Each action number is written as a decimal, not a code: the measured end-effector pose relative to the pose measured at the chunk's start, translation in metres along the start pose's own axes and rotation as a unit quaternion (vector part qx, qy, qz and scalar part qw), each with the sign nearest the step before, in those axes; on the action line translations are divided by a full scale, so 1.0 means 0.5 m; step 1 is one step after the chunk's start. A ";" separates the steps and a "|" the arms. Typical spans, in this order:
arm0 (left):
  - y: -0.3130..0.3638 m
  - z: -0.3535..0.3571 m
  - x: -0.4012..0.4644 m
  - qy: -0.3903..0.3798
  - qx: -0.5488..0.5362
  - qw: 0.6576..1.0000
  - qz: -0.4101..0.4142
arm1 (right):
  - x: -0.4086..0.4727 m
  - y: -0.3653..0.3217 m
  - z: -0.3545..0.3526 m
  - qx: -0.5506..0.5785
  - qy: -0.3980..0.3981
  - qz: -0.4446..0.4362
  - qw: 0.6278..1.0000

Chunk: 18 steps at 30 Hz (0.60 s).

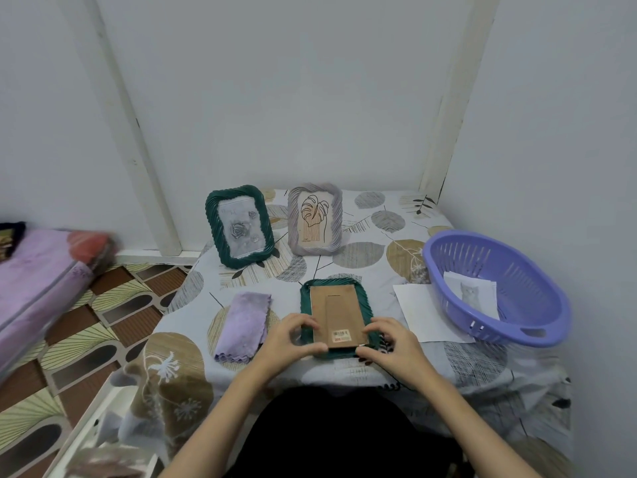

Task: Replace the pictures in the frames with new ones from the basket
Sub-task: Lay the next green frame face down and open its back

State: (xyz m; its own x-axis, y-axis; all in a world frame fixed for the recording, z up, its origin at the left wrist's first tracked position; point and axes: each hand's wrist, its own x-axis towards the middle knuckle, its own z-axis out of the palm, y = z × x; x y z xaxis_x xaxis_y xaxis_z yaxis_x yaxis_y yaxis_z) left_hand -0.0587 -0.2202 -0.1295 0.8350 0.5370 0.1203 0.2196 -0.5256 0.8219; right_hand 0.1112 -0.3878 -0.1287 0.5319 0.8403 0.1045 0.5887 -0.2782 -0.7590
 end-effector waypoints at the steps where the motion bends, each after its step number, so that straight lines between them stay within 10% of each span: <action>1: 0.004 0.001 0.004 0.022 -0.008 1.000 -0.013 | 0.003 -0.001 0.003 0.006 0.016 0.003 1.000; 7: 0.003 0.039 0.023 0.031 0.098 0.990 -0.094 | 0.020 -0.013 0.028 -0.076 0.023 0.036 0.996; 18: 0.024 0.045 0.043 0.112 -0.023 0.990 -0.077 | 0.008 -0.015 0.039 0.047 0.060 0.040 0.996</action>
State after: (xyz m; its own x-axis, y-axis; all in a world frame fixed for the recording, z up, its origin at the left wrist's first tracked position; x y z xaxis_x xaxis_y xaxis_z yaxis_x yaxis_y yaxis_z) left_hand -0.0269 -0.2299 -0.1297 0.6593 0.7441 0.1079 0.3084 -0.3985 0.8638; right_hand 0.0971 -0.3731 -0.1351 0.6474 0.7538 0.1124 0.4843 -0.2930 -0.8244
